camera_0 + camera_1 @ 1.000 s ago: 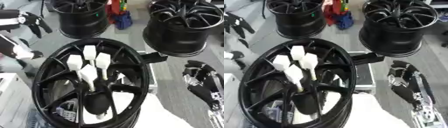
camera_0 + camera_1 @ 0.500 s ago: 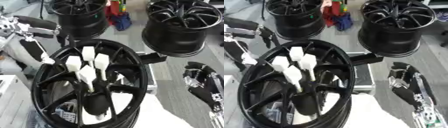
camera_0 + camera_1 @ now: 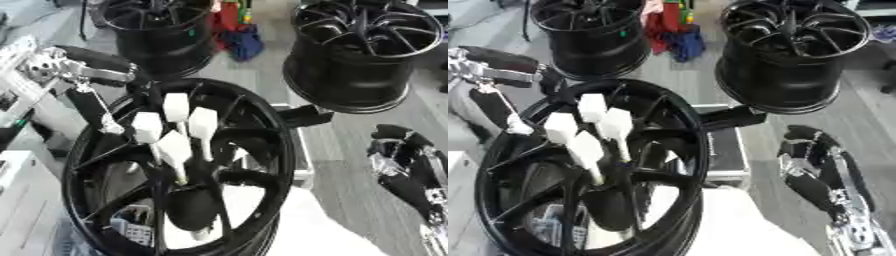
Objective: Pull the pin out of the wheel hub.
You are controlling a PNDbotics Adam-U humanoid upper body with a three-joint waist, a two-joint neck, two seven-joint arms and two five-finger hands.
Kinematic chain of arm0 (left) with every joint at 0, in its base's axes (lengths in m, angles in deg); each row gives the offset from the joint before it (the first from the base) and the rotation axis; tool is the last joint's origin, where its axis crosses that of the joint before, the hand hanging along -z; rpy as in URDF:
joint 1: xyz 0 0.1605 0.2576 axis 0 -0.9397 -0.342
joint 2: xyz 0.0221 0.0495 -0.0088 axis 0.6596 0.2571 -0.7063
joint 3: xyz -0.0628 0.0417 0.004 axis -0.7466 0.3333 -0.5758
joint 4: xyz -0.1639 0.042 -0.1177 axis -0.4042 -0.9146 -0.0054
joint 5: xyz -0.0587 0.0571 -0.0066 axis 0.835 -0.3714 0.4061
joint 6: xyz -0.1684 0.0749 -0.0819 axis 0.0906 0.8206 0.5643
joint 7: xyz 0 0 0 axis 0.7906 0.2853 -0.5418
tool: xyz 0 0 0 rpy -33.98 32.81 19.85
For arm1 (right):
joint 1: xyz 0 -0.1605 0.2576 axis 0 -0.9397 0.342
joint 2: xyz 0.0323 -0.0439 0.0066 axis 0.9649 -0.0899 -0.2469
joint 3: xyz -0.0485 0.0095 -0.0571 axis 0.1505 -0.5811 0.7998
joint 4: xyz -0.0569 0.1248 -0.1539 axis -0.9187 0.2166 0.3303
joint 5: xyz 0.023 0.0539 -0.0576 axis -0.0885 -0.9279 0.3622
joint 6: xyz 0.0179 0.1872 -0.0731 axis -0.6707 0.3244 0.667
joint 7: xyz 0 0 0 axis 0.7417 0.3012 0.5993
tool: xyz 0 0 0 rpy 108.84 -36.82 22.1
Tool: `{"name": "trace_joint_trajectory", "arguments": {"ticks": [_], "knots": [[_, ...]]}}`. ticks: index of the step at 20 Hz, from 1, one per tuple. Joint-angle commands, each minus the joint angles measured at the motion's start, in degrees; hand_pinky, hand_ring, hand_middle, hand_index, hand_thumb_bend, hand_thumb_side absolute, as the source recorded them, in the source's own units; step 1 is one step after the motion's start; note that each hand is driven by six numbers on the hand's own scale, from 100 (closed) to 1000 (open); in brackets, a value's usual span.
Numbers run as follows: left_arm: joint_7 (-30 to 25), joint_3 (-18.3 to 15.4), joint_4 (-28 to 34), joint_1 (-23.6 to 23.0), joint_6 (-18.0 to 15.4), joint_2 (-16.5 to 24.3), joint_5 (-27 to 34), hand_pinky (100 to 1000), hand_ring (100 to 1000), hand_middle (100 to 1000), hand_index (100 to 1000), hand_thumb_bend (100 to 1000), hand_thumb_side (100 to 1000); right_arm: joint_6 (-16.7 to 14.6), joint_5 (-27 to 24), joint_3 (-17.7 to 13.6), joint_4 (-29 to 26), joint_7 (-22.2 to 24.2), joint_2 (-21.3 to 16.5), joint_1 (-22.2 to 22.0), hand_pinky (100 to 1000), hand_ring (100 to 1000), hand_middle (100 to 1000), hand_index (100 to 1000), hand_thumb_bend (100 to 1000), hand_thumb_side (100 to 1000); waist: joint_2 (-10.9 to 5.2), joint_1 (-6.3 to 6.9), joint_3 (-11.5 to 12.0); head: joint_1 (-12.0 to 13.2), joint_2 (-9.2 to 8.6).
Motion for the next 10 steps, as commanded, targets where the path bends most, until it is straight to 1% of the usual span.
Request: {"name": "trace_joint_trajectory", "arguments": {"ticks": [1, 3, 7, 10], "knots": [[-2.5, 0.0, -0.5, 1.3, -3.3, 0.5, -0.3, 741, 666, 760, 859, 380, 197, -0.1, 0.2, -0.2, -0.5, 0.2, -1.0, 0.6, 653, 592, 652, 755, 100, 145, -0.50, 0.03, -0.1, 0.3, 0.28], [-2.5, 0.4, -0.7, 1.2, -3.5, 0.3, -0.2, 737, 659, 754, 852, 376, 192, -0.2, 0.2, -0.2, -0.5, 0.2, -1.0, 0.7, 653, 592, 652, 755, 100, 145, -0.51, 0.06, -0.1, 0.4, 0.28], [-2.5, 1.2, -0.9, 1.0, -4.0, 0.1, -0.1, 714, 612, 705, 823, 337, 172, -0.2, 0.2, -0.2, -0.4, 0.2, -1.0, 0.7, 653, 592, 652, 755, 100, 145, -0.53, 0.06, -0.2, 0.4, 0.28], [-2.5, 1.8, -1.0, 0.7, -4.2, 0.0, 0.0, 700, 593, 681, 806, 336, 164, -0.2, 0.2, -0.2, -0.4, 0.2, -0.9, 0.6, 653, 592, 652, 754, 100, 145, -0.56, 0.09, -0.3, 0.4, 0.28]]}}
